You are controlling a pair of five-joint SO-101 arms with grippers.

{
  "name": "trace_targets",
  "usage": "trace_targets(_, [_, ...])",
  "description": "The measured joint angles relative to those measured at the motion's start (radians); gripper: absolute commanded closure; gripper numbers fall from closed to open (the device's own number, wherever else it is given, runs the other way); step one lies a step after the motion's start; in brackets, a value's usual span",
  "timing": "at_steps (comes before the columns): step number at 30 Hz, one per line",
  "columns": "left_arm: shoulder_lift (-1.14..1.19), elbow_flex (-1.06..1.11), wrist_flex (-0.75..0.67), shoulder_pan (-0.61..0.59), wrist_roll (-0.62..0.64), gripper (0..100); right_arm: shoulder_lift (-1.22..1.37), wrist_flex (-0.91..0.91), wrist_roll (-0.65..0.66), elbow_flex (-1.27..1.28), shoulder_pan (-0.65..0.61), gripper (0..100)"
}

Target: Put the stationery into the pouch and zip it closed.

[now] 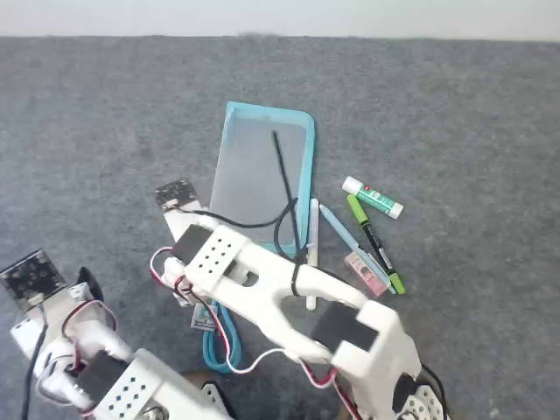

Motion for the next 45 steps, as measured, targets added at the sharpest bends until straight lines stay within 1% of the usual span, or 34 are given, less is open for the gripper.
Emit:
trace_targets(2, [0.000,0.000,0.000,0.000,0.000,67,0.052,0.003,-0.031,-0.026,0.002,73.5])
trace_targets(6, [0.000,0.000,0.000,0.000,0.000,67,0.114,0.021,-0.044,-0.078,0.000,74.1])
trace_targets(7, [0.000,0.000,0.000,0.000,0.000,67,0.127,0.032,-0.046,-0.092,0.000,76.0])
trace_targets(11, [0.000,0.000,0.000,0.000,0.000,67,0.160,0.066,-0.046,-0.133,0.002,90.4])
trace_targets(13, [0.000,0.000,0.000,0.000,0.000,67,0.172,0.072,-0.043,-0.146,0.014,95.4])
trace_targets(15, [0.000,0.000,0.000,0.000,0.000,67,0.184,0.074,-0.002,-0.158,0.041,99.0])
trace_targets(17, [0.000,0.000,0.000,0.000,0.000,67,0.189,0.075,0.043,-0.163,0.071,99.1])
trace_targets(21, [0.000,0.000,0.000,0.000,0.000,67,0.192,0.107,0.084,-0.173,0.115,99.1])
trace_targets(23, [0.000,0.000,0.000,0.000,0.000,67,0.190,0.132,0.166,-0.175,0.147,99.1])
trace_targets(25, [0.000,0.000,0.000,0.000,0.000,67,0.166,0.170,0.315,-0.175,0.195,99.1])
trace_targets(27, [0.000,0.000,0.000,0.000,0.000,67,0.112,0.209,0.465,-0.175,0.255,99.1])
trace_targets(28, [0.000,0.000,0.000,0.000,0.000,67,0.074,0.230,0.512,-0.175,0.284,99.1])
trace_targets(34, [0.000,0.000,0.000,0.000,-0.002,67,-0.216,0.322,0.661,-0.155,0.453,99.1])
trace_targets(38, [0.000,0.000,0.000,0.000,-0.043,67,-0.462,0.327,0.724,0.005,0.523,99.1])
trace_targets(41, [0.000,0.000,0.008,0.061,-0.087,67,-0.681,0.269,0.776,0.180,0.588,99.2])
trace_targets(45, [0.000,-0.025,0.118,0.226,-0.143,67,-1.020,0.146,0.853,0.465,0.612,99.2])
